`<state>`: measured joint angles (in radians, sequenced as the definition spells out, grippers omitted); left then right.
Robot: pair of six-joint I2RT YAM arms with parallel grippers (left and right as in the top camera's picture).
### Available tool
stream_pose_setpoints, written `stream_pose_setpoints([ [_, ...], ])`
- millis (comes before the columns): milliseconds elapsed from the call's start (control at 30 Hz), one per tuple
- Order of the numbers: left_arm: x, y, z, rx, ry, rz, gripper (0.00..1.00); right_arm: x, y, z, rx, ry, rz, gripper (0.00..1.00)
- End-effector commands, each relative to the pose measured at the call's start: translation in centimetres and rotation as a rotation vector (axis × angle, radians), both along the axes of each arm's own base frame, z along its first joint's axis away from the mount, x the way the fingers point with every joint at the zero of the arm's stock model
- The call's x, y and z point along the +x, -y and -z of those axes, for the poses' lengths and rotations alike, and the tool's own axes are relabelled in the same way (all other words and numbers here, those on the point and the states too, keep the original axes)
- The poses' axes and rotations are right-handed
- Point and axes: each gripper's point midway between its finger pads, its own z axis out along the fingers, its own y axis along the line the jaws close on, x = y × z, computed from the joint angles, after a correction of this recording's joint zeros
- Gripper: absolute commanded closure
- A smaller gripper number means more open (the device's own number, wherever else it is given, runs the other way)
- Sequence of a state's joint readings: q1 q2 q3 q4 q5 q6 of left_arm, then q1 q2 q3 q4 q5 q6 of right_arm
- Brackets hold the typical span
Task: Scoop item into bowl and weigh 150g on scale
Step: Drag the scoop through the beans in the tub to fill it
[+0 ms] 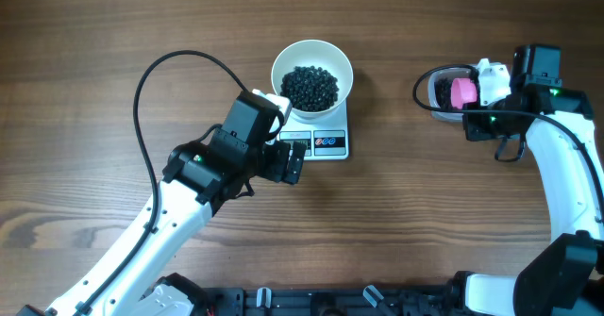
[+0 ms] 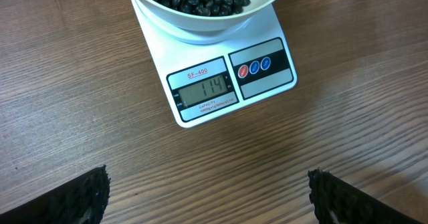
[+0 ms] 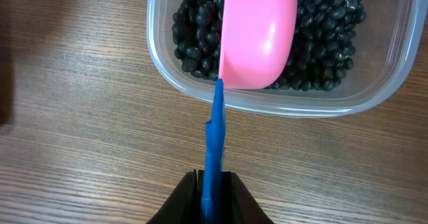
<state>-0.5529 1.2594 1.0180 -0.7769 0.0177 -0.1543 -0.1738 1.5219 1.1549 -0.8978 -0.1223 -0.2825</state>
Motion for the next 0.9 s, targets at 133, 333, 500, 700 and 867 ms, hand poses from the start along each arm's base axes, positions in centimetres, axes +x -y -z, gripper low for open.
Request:
stream_pose_setpoints([
  [133, -0.1, -0.2, 0.4, 0.005, -0.008, 0.007, 0.0, 0.9, 0.3, -1.5, -0.026, 0.051, -0.002, 0.96],
  [333, -0.1, -0.2, 0.4, 0.005, -0.008, 0.007, 0.0, 0.9, 2.0, -1.9, -0.104, 0.058, 0.035, 0.96],
  [500, -0.1, -0.2, 0.4, 0.005, -0.009, 0.007, 0.0, 0.9, 3.4, -2.3, -0.183, 0.064, 0.063, 0.96],
  [700, -0.1, -0.2, 0.4, 0.005, -0.008, 0.007, 0.0, 1.6, 4.7, -2.8, -0.249, 0.095, 0.088, 0.96],
  [867, -0.1, -0.2, 0.4, 0.005, -0.009, 0.007, 0.0, 1.5, 4.6, -1.0, -0.241, 0.052, 0.083, 0.96],
])
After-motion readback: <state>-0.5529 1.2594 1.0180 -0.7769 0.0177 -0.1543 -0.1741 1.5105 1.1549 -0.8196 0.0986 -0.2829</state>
